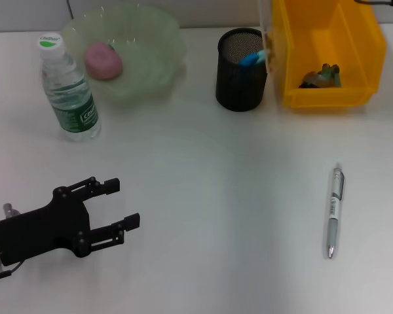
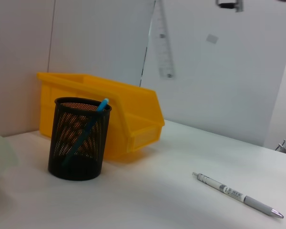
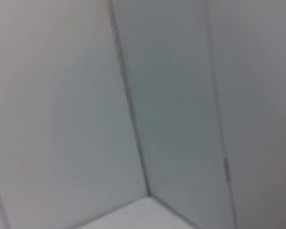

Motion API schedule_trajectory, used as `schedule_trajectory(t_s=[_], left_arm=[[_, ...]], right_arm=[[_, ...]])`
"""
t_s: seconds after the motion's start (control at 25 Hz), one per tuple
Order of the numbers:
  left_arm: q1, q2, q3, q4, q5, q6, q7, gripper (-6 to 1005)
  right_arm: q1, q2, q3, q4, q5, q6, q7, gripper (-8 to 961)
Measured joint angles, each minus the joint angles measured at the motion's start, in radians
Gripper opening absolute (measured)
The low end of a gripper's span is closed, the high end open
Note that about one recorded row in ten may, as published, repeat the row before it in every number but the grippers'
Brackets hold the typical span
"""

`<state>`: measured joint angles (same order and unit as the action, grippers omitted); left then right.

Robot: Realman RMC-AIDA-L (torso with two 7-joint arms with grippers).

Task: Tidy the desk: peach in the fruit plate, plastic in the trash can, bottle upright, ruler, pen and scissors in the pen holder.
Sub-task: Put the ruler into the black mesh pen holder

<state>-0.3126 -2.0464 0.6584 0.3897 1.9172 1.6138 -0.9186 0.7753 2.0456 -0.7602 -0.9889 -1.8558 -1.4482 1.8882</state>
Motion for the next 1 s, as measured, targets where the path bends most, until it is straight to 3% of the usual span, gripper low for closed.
schedule_trajectory(t_s=[0.24,0.56,1.0], left_arm=[[-0.002,-0.004,0.005,0.000,0.001,0.000,0.007,786],[-0.013,-0.009,0.007,0.000,0.005,0.002,0.008,787],[-0.010,-0.009,0.007,0.000,0.005,0.002,0.010,787]], right_arm=[[0.012,0.030,-0.006,0.080,0.051,0.184,-0.104,379],[0.071,0.032,-0.026,0.234,0.129,0.336,-0.230,379],[0.076,0.036,-0.100,0.317,0.258,0.449,-0.442,379]])
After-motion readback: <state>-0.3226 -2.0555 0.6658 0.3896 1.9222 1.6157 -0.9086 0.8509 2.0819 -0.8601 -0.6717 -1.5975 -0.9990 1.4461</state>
